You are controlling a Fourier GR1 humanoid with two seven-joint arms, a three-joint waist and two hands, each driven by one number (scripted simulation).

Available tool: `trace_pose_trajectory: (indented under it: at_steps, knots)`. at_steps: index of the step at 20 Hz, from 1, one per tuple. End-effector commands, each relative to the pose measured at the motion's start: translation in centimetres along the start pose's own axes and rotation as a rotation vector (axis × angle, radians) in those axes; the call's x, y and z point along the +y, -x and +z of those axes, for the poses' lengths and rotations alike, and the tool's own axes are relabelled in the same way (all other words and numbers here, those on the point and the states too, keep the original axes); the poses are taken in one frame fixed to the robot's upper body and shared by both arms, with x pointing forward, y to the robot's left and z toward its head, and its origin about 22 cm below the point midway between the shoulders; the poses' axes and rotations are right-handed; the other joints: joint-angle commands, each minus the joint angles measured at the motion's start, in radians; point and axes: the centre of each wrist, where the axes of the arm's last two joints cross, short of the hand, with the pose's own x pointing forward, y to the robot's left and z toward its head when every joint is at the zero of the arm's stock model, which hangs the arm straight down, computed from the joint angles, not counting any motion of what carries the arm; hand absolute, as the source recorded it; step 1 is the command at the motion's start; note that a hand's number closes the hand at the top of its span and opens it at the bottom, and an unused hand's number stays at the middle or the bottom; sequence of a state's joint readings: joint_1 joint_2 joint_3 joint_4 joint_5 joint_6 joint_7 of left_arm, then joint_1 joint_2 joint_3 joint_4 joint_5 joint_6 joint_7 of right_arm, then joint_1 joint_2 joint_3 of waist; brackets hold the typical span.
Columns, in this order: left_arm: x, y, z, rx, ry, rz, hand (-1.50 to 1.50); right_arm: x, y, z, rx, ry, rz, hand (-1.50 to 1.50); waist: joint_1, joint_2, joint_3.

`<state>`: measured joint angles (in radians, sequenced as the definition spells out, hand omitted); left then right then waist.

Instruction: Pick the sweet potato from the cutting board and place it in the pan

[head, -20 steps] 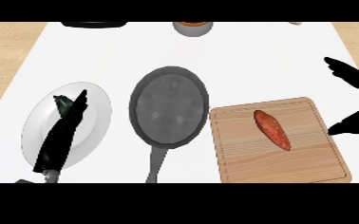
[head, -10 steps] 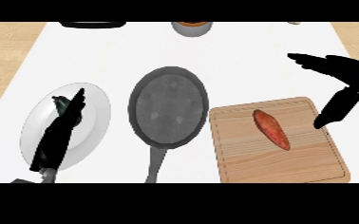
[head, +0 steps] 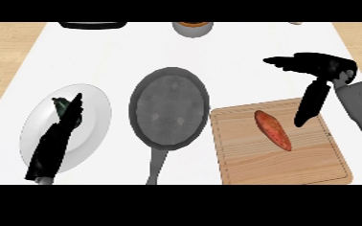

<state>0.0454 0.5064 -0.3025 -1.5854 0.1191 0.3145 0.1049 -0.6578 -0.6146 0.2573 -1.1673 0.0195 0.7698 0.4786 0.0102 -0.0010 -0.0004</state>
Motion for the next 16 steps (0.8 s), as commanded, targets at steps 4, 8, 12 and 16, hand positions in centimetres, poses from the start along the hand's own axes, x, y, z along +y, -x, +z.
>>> trace_pose_trajectory:
  at_steps: [4,8,12,16]
  knots:
    - [-1.0,-0.8,-0.1,-0.011,0.007,-0.017,0.0,1.7,-3.4,-2.4,0.12,-0.119,0.158,-1.5,0.0,0.001,0.0]
    - [0.6,0.5,1.1,0.011,-0.008,-0.007,0.0,2.5,-2.8,-2.3,0.187,-0.155,0.196,-1.5,0.0,0.0,0.0]
    - [0.6,1.4,-0.1,0.014,0.0,0.015,0.0,3.8,-3.2,-2.7,0.176,-0.174,0.194,-1.5,-0.007,0.001,0.0]
    - [-0.9,-1.4,-1.0,-0.001,0.002,-0.013,0.0,5.6,-3.8,-4.0,0.198,-0.192,0.217,-1.5,-0.006,0.002,0.001]
